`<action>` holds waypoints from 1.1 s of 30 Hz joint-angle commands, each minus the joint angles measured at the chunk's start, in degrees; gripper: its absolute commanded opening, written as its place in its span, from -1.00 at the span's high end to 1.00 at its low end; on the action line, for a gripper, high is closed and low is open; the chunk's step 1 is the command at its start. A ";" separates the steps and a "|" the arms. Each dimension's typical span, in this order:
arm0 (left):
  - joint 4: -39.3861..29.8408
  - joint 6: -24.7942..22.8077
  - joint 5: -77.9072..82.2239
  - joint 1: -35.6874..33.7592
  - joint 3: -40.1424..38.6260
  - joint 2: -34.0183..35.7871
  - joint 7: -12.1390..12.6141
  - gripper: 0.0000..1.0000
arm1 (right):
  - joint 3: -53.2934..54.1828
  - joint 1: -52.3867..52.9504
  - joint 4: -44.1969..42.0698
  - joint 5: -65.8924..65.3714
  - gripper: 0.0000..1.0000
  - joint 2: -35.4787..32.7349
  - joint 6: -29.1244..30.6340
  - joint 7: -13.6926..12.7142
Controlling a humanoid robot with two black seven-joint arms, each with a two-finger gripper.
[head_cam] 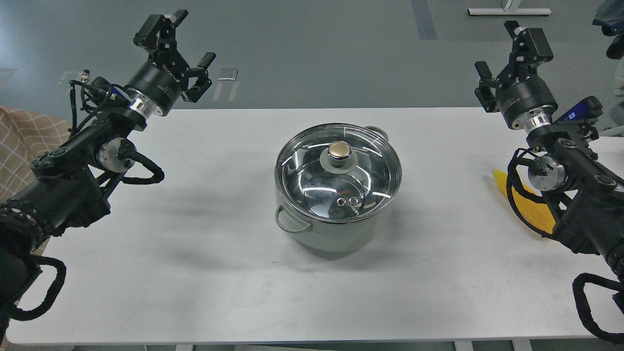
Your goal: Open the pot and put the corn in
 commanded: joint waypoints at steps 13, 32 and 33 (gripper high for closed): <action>-0.87 0.00 15.61 -6.00 0.50 2.51 0.00 -0.96 | -0.08 0.20 0.11 0.00 -1.00 -0.37 0.04 0.00; -34.17 24.57 80.99 -9.09 3.14 6.56 0.00 -0.96 | -0.17 -0.33 0.11 -0.17 -1.00 -0.54 -0.05 0.00; -34.53 26.05 86.51 -8.82 3.84 6.30 0.00 -0.96 | -0.09 -0.41 0.11 -0.17 -1.00 -0.54 -0.05 0.00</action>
